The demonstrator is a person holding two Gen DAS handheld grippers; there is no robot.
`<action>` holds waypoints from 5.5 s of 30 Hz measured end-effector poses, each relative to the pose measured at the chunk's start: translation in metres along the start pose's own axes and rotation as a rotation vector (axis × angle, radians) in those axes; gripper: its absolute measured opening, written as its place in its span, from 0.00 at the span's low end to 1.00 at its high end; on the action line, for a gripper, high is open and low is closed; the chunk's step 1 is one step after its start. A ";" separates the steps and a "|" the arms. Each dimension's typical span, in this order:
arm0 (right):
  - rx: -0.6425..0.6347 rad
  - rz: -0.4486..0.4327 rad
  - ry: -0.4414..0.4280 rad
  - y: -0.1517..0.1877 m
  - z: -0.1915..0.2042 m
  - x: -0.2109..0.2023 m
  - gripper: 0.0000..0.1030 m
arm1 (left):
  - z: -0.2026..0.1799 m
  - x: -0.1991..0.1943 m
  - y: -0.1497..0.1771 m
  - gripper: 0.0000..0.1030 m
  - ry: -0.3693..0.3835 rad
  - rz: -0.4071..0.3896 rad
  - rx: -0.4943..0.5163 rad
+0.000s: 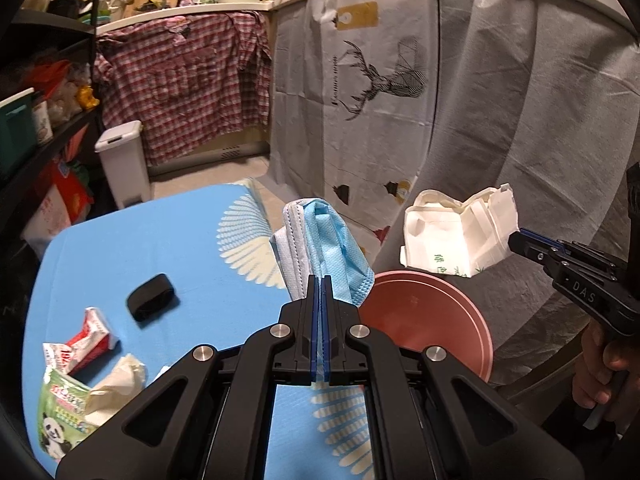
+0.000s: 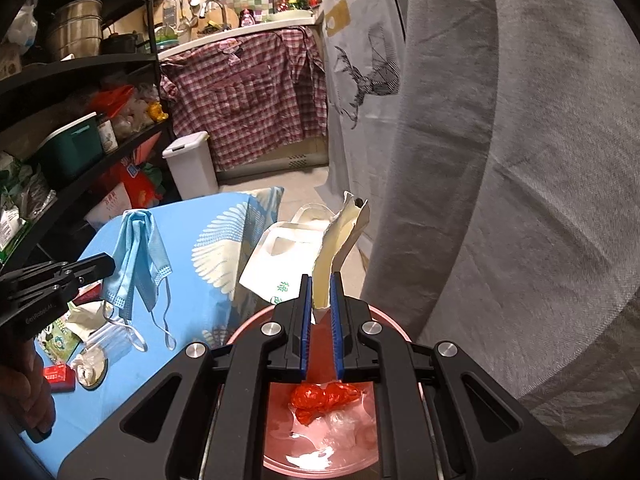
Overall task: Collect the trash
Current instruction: 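Carry the mask and white packaging over the pink bin with both tools, then open the left tool to drop the blue mask while the right tool drops the white packaging, then move both open tools back over the trash on the table, then grasp the green panda snack pouch with the left tool while the right tool grasps white tissue, then carry the panda pouch and white tissue over the pink bin with both tools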
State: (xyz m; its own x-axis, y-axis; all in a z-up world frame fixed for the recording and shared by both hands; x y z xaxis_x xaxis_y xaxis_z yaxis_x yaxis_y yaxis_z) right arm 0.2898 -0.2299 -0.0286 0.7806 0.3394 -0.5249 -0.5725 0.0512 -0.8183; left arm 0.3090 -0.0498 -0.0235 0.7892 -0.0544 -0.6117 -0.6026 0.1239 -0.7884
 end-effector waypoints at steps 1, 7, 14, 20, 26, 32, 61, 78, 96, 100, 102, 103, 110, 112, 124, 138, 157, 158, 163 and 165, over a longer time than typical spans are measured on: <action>0.003 0.002 0.002 0.001 -0.001 0.000 0.09 | -0.004 0.002 0.001 0.01 0.006 0.003 0.005; 0.010 0.015 0.008 0.006 -0.006 -0.001 0.09 | -0.025 0.010 0.003 0.01 0.025 0.014 0.032; 0.020 0.028 0.013 0.007 -0.010 0.002 0.09 | -0.040 0.021 0.004 0.01 0.043 0.033 0.038; 0.030 0.043 0.011 0.007 -0.012 0.006 0.10 | -0.056 0.029 0.006 0.01 0.062 0.048 0.052; 0.019 0.052 0.010 0.006 -0.011 0.011 0.13 | -0.066 0.034 0.008 0.01 0.081 0.061 0.056; 0.004 0.052 0.037 0.007 -0.013 0.011 0.23 | -0.071 0.033 0.011 0.11 0.099 0.072 0.065; -0.046 -0.019 -0.043 -0.001 0.040 0.005 0.25 | 0.078 -0.020 0.006 0.12 -0.029 0.011 -0.110; -0.101 -0.029 -0.258 -0.005 0.128 0.052 0.14 | 0.223 -0.042 0.041 0.12 -0.187 0.031 -0.210; -0.224 0.098 -0.506 0.035 0.245 0.123 0.16 | 0.284 -0.028 0.108 0.37 -0.236 0.164 -0.253; -0.275 0.135 -0.537 0.048 0.265 0.132 0.16 | 0.286 -0.021 0.118 0.40 -0.221 0.197 -0.253; -0.297 0.161 -0.553 0.056 0.274 0.139 0.17 | 0.286 -0.017 0.123 0.40 -0.208 0.215 -0.257; -0.306 0.173 -0.558 0.058 0.279 0.142 0.19 | 0.286 -0.015 0.126 0.40 -0.198 0.228 -0.260; -0.412 0.230 -0.570 0.077 0.303 0.161 0.28 | 0.282 -0.005 0.139 0.41 -0.173 0.269 -0.242; -0.437 0.243 -0.564 0.080 0.307 0.165 0.28 | 0.281 -0.003 0.141 0.41 -0.165 0.279 -0.239; -0.576 0.289 -0.492 0.097 0.318 0.186 0.28 | 0.280 0.011 0.149 0.41 -0.113 0.320 -0.257; -0.594 0.263 -0.462 0.091 0.318 0.175 0.02 | 0.255 -0.004 0.131 0.12 -0.078 0.278 -0.183; -0.454 0.179 -0.474 0.043 0.281 0.096 0.02 | 0.224 -0.051 0.087 0.01 -0.136 0.143 -0.168; -0.447 0.176 -0.473 0.041 0.278 0.093 0.02 | 0.221 -0.053 0.085 0.01 -0.139 0.134 -0.168; -0.423 0.154 -0.458 0.027 0.262 0.069 0.02 | 0.211 -0.059 0.078 0.01 -0.153 0.108 -0.173; -0.422 0.137 -0.454 0.022 0.256 0.059 0.02 | 0.207 -0.060 0.075 0.01 -0.163 0.099 -0.172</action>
State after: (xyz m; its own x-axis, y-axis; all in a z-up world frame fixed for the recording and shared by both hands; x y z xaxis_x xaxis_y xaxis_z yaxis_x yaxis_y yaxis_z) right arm 0.2592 0.0322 -0.0173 0.4702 0.6860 -0.5552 -0.4394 -0.3637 -0.8214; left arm 0.2409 0.1680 -0.0329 0.7258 0.1120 -0.6787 -0.6780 -0.0504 -0.7334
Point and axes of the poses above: each gripper's, at about its wrist camera, not at the fingertips, and x roughly the way its jaws point, z to its left, y to its underside, the point moved 7 cm from there along x, roughly the way its jaws point, and after that the axes turned 15 degrees about -y, right-handed, at the moved point
